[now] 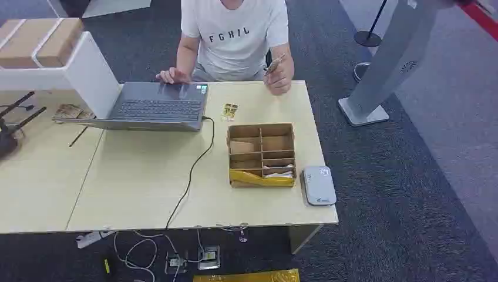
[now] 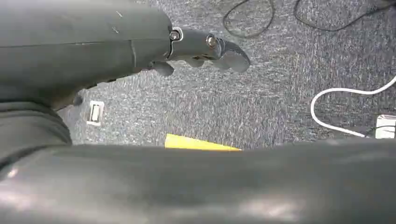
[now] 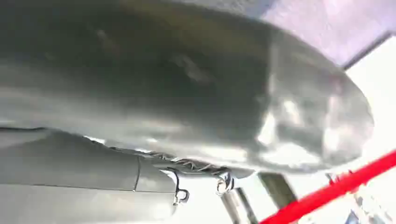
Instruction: Pass the card to the sensor for recognition and then transmit it.
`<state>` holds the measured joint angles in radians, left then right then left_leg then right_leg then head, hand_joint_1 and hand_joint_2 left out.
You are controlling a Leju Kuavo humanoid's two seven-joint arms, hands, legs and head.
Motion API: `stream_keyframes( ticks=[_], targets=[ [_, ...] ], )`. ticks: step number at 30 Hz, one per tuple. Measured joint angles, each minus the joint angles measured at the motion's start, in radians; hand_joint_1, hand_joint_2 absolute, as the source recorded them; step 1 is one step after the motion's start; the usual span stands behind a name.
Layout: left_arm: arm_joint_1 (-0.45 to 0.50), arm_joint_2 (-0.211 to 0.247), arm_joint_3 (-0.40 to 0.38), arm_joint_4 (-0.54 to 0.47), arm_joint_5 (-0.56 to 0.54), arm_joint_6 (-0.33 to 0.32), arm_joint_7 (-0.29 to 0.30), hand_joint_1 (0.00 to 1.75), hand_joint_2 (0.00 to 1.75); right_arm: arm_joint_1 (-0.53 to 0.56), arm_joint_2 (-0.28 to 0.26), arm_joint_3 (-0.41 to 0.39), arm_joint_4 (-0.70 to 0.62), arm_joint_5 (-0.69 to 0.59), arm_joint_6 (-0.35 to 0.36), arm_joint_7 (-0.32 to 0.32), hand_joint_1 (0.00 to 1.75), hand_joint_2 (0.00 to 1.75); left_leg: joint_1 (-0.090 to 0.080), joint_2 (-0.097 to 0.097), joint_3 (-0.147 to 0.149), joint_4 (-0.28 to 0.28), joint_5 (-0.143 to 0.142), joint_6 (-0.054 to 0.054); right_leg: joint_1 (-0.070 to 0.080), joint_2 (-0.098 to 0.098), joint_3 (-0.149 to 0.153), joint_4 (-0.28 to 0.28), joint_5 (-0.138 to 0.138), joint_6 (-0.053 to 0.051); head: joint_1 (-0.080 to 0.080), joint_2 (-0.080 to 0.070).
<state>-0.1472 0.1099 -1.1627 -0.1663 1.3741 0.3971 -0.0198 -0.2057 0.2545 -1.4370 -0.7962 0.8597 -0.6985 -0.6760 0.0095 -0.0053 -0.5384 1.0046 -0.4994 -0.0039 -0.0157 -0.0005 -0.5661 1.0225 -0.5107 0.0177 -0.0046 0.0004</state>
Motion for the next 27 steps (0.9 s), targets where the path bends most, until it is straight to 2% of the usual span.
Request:
stream_keyframes(
  ticks=[2,4,10,11,13,15,16,17,20,21,23,24,26,27],
  targets=[
    [0.001,-0.002,0.007,0.0,0.006,0.003,-0.005,0.0,0.0,0.045,0.011,0.058,-0.071,-0.11,0.0,-0.003,0.0,0.0,0.0,-0.003,0.0,0.0,0.0,0.0,0.0,-0.003,0.001,0.0,0.0,0.0,0.0,0.0],
    [0.001,-0.002,0.008,0.0,0.006,0.005,-0.006,0.0,0.0,0.108,0.019,0.151,-0.161,-0.205,0.0,-0.003,0.0,0.0,0.0,-0.002,-0.001,0.0,-0.001,-0.001,0.0,-0.003,0.001,0.0,-0.001,0.0,0.0,0.0],
    [-0.004,-0.003,0.011,0.0,-0.001,0.006,-0.006,0.0,0.0,0.25,0.048,0.383,-0.359,-0.274,0.001,-0.004,0.0,0.0,0.0,0.0,0.0,0.0,-0.002,0.0,0.0,-0.001,0.002,0.0,-0.001,0.0,0.0,0.0],
    [-0.003,-0.003,0.013,-0.003,-0.005,0.007,-0.006,0.0,0.0,0.282,0.055,0.47,-0.435,-0.295,0.001,-0.004,0.0,0.0,0.0,-0.001,0.0,0.0,-0.002,-0.001,0.0,-0.002,0.002,0.0,-0.001,0.0,0.0,0.0],
    [-0.003,-0.003,0.012,-0.003,-0.015,0.004,-0.013,0.0,0.0,0.35,0.05,0.582,-0.558,-0.36,0.001,0.007,0.0,0.0,0.0,-0.001,0.0,0.0,-0.001,0.0,-0.001,-0.002,0.002,0.0,-0.001,0.0,-0.002,0.0],
    [-0.003,-0.003,0.012,-0.003,-0.024,-0.001,-0.016,0.0,0.0,0.413,0.004,0.677,-0.695,-0.405,0.001,0.107,0.0,0.0,-0.001,-0.002,-0.002,0.0,-0.001,0.0,-0.002,-0.003,0.003,0.0,-0.001,0.0,-0.001,0.0],
    [-0.003,-0.003,0.012,-0.003,-0.025,-0.007,-0.016,0.0,0.0,0.44,-0.033,0.72,-0.771,-0.407,0.001,0.191,0.0,0.0,-0.002,-0.002,-0.002,0.0,-0.001,0.0,-0.002,-0.003,0.003,0.0,-0.001,0.0,-0.001,0.0],
    [-0.003,-0.002,0.012,-0.003,-0.027,-0.008,-0.016,0.0,0.0,0.46,-0.069,0.761,-0.848,-0.405,0.001,0.235,0.0,0.0,-0.002,-0.001,-0.002,-0.001,-0.001,0.0,-0.002,-0.002,0.003,0.0,0.0,0.0,0.0,0.0],
    [-0.005,-0.002,0.012,-0.003,-0.034,-0.021,-0.02,0.0,0.0,0.499,-0.132,0.86,-1.001,-0.393,0.003,0.275,0.0,0.0,-0.002,0.0,-0.001,0.0,-0.002,0.0,-0.002,0.0,0.004,-0.001,0.0,0.0,0.001,0.0],
    [-0.004,-0.002,0.011,-0.003,-0.036,-0.029,-0.022,0.0,0.0,0.516,-0.152,0.899,-1.059,-0.385,0.003,0.311,0.0,0.0,-0.003,-0.001,-0.002,0.0,-0.001,0.001,-0.003,-0.002,0.004,-0.001,0.0,0.001,-0.001,0.0],
    [-0.002,0.004,0.011,-0.003,-0.047,-0.049,-0.022,0.0,0.0,0.499,-0.247,0.952,-1.189,-0.337,0.003,0.52,0.0,0.0,-0.004,-0.001,-0.004,0.0,0.0,0.002,-0.004,-0.002,0.002,0.0,0.001,0.002,-0.001,0.0],
    [-0.002,0.007,0.011,-0.003,-0.052,-0.056,-0.022,0.0,0.0,0.465,-0.325,0.966,-1.248,-0.319,0.003,0.707,0.0,0.0,-0.004,0.001,-0.004,0.0,0.0,0.002,-0.004,0.0,0.002,0.0,0.002,0.003,-0.001,0.0],
    [-0.005,0.01,0.011,-0.003,-0.058,-0.069,-0.022,0.0,0.0,0.39,-0.496,1.005,-1.336,-0.315,0.004,0.981,0.0,0.0,-0.004,0.003,-0.003,0.0,0.0,0.003,-0.005,0.002,0.002,-0.001,0.003,0.004,0.001,0.0],
    [-0.007,0.012,0.011,-0.004,-0.062,-0.073,-0.022,0.0,0.0,0.345,-0.577,1.035,-1.374,-0.332,0.005,1.068,0.0,1.75,-0.004,0.003,-0.003,0.0,0.001,0.003,-0.005,0.002,0.002,-0.001,0.003,0.005,0.0,0.0]
  ],
)
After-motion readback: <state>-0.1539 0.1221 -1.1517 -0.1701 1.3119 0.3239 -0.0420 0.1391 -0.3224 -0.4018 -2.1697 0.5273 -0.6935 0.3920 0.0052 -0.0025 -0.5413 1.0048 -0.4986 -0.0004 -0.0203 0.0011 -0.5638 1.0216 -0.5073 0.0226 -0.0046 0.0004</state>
